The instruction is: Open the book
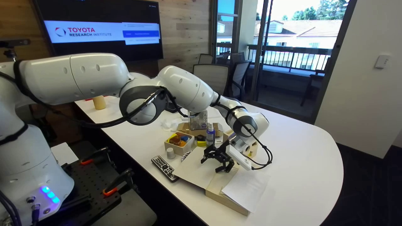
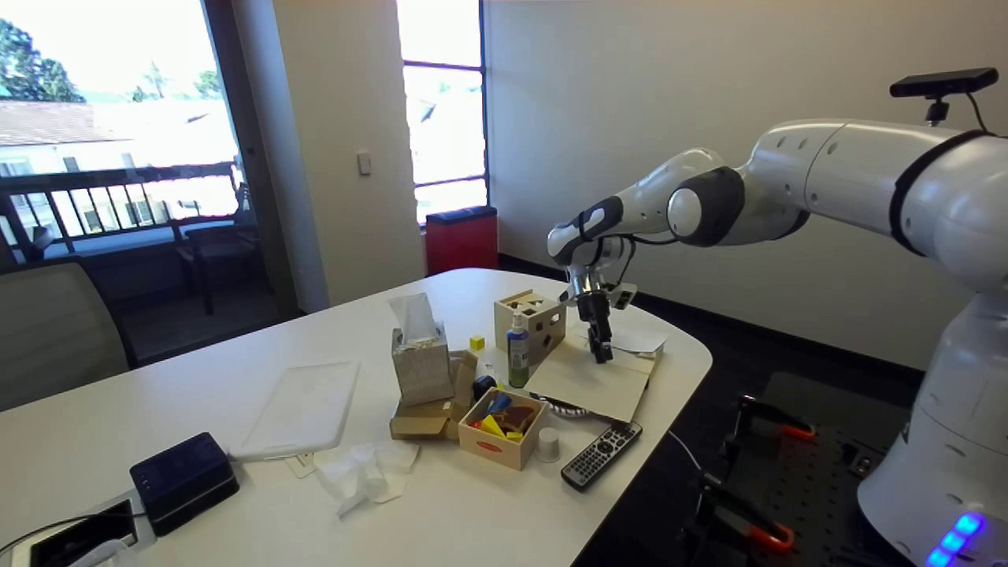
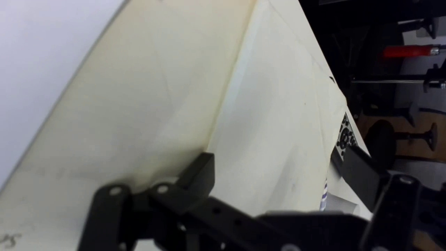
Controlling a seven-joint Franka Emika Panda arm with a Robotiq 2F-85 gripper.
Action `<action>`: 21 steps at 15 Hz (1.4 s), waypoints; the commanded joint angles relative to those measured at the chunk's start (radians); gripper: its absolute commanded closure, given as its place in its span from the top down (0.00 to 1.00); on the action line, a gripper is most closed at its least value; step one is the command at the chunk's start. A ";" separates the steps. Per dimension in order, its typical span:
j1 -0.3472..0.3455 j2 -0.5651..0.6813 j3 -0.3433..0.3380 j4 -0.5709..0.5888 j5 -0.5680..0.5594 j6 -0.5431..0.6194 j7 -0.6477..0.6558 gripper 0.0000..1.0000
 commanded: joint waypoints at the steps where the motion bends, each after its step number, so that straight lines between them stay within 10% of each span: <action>1: 0.001 -0.001 -0.010 -0.029 0.031 0.150 0.075 1.00; 10: -0.009 -0.060 -0.009 -0.113 0.058 0.446 0.265 1.00; 21: 0.006 -0.335 -0.012 -0.550 0.069 0.796 0.418 1.00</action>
